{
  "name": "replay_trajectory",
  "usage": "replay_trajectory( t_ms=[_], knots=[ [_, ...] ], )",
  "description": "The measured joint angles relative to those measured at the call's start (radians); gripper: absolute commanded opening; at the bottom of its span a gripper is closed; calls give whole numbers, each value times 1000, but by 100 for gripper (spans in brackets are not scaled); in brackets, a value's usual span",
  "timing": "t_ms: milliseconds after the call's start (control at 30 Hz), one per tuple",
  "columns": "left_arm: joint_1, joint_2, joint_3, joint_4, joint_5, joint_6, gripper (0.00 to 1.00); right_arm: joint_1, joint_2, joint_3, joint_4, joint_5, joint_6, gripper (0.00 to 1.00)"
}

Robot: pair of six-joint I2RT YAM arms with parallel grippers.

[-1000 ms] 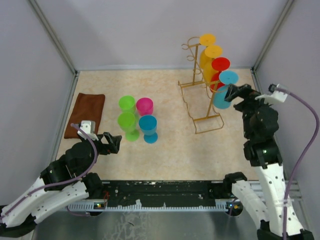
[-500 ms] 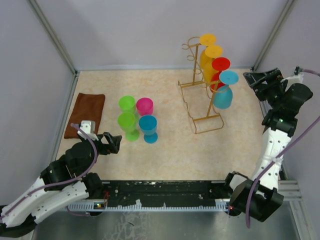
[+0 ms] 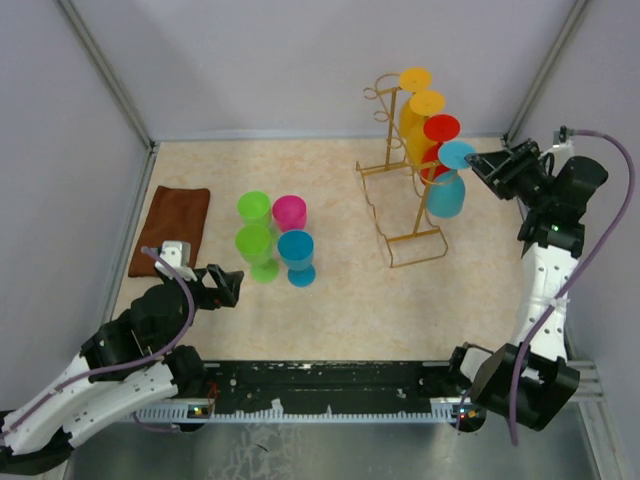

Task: Take the wine glass off the wine glass rack
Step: Pick up the wine glass from the wine rack.

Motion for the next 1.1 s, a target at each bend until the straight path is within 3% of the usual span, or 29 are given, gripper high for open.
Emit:
replay_trajectory(
  t_ms=[200, 767, 1100],
  knots=[
    [0, 0, 0, 0, 0, 0, 99, 47, 11, 9, -26, 25, -27, 40],
    [0, 0, 0, 0, 0, 0, 99, 47, -22, 23, -59, 136, -50, 5],
    [0, 0, 0, 0, 0, 0, 99, 47, -50, 24, -33, 191, 14, 0]
  ],
)
